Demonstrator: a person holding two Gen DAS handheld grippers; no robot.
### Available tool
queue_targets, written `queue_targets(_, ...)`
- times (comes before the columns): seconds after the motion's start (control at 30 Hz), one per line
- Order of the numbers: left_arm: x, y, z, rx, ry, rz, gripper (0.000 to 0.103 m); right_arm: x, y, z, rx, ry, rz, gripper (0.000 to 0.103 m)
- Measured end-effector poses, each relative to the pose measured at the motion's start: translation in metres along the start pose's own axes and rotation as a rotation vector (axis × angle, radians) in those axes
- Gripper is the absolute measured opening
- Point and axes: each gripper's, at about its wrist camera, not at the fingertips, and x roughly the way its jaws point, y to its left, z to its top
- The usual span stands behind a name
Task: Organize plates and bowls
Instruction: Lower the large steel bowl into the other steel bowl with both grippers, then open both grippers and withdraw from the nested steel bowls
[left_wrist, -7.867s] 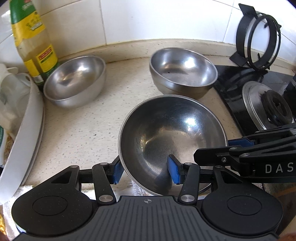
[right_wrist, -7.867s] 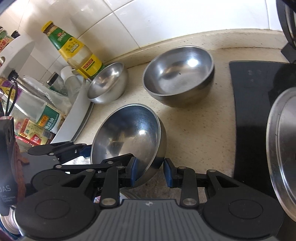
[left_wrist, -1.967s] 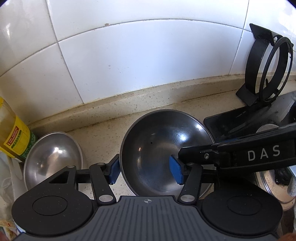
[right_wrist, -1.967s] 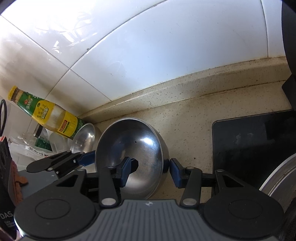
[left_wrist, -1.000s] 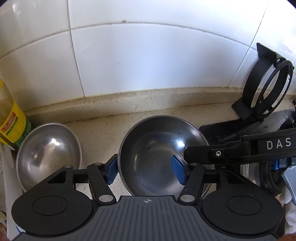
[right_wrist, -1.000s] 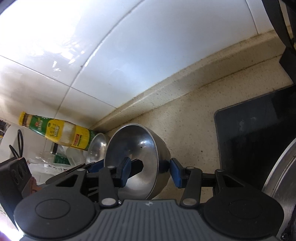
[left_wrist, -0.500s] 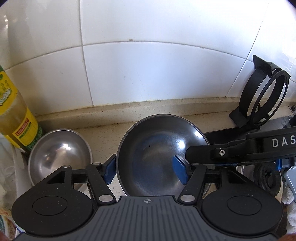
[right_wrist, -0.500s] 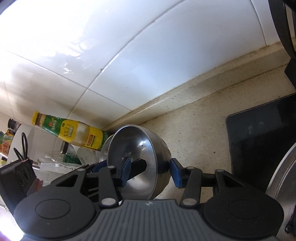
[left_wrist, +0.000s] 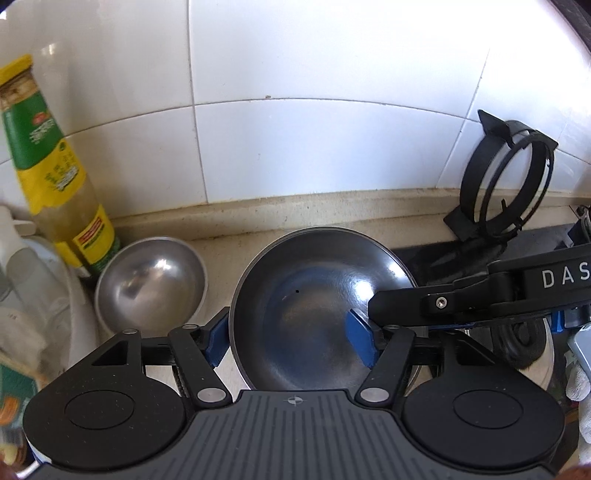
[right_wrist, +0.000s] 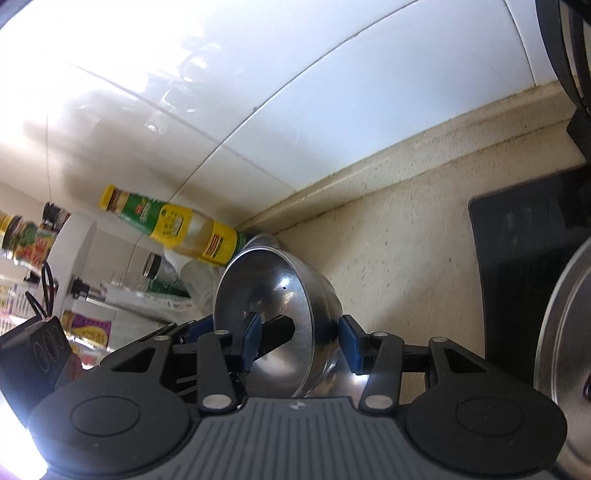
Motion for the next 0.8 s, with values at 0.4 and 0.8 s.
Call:
queue_targets(0.4, -0.013, -0.003, -0.034, -0.009, 0.033, 0.006, 0.071, -0.003, 0.001, -0.032, 0.003, 0.055, -0.005, 0.049)
queue_targets(0.8, -0.001, -0.003, -0.055, -0.027, 0.09, -0.005, 0.07, 0.009, -0.006, -0.043, -0.017, 0.094, -0.077, 0.051)
